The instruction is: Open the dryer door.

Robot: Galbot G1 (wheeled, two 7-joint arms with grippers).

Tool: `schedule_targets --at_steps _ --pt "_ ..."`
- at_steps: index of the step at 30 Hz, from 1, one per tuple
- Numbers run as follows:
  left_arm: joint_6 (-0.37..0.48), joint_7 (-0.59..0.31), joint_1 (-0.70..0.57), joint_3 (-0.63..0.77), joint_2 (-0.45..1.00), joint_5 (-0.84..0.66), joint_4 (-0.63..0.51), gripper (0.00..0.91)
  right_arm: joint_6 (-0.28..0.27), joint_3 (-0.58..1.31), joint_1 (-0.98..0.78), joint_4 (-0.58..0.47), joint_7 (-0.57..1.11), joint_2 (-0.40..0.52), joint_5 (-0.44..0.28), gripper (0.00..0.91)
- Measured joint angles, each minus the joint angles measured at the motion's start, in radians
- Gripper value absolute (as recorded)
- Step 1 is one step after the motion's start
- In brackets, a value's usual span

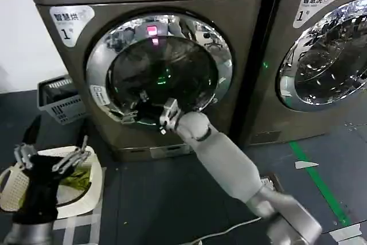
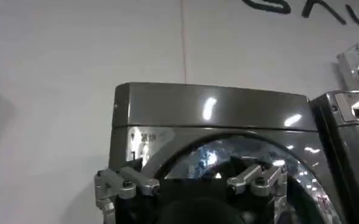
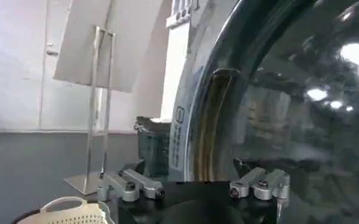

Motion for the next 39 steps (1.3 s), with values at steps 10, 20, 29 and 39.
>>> schedule_targets --at_steps 10,20,29,39 --pt "0.000 -0.001 0.000 0.004 -0.001 0.000 0.004 0.907 0.001 -0.021 0.010 -0.040 -0.001 0.047 -0.018 0.907" --pt "-0.001 -0.002 0.003 0.003 -0.006 0.002 0.004 0.907 -0.028 -0.029 0.024 -0.048 -0.055 0.064 0.013 0.907" --pt "0.048 -0.021 -0.017 -0.034 0.003 -0.004 0.028 0.907 -0.046 -0.008 -0.007 -0.001 -0.226 0.021 0.033 0.907" --pt "0.097 0.022 -0.099 -0.192 0.060 -0.113 0.128 0.907 -0.017 0.009 -0.057 0.087 -0.374 -0.057 0.029 0.907"
